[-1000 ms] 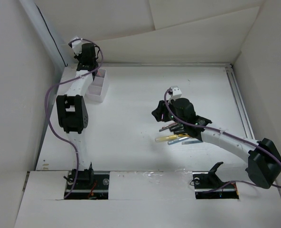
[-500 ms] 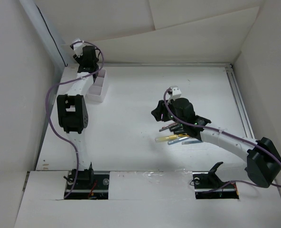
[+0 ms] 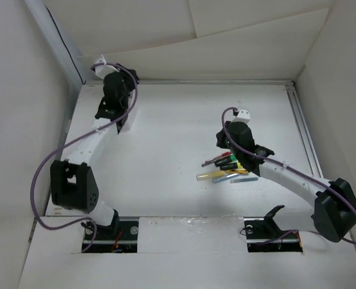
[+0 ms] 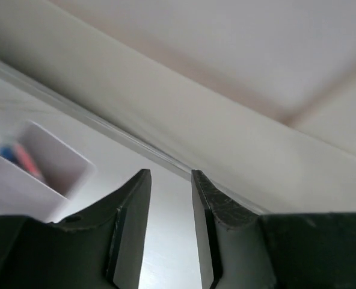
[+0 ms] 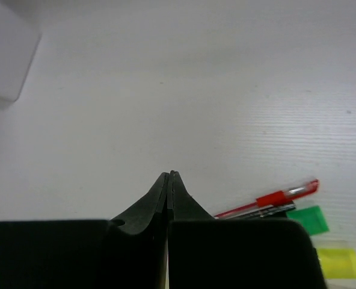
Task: Sort the stationery into containers
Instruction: Grab a piece of stationery with the right arm
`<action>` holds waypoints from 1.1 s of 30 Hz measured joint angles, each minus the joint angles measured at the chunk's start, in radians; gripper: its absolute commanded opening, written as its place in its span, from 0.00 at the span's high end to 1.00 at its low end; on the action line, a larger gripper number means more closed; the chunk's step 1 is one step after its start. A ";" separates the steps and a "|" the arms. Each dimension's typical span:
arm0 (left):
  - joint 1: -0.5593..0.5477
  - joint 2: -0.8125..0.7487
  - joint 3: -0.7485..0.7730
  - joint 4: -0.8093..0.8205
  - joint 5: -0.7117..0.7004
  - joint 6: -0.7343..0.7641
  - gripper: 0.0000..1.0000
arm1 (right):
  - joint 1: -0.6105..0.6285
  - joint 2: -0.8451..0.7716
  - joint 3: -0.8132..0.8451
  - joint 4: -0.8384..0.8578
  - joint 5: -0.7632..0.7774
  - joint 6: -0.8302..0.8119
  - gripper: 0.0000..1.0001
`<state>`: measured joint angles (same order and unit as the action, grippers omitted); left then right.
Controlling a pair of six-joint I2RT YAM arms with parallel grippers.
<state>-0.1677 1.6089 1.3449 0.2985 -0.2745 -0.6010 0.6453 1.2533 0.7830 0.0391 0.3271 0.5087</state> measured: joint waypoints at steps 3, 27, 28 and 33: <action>-0.130 -0.128 -0.158 0.100 0.045 -0.051 0.72 | -0.053 0.011 0.001 -0.051 0.056 0.051 0.82; -0.511 -0.222 -0.612 0.177 0.483 -0.048 0.72 | -0.153 0.307 0.027 -0.224 0.077 0.268 0.58; -0.510 -0.222 -0.614 0.176 0.492 -0.045 0.72 | -0.153 0.313 0.035 -0.229 0.077 0.274 0.58; -0.509 -0.222 -0.636 0.191 0.538 -0.038 0.72 | -0.148 0.333 0.077 -0.245 0.077 0.294 0.61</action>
<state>-0.6765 1.3865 0.7090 0.4896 0.2634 -0.6392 0.4969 1.5860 0.8597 -0.2054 0.4046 0.8024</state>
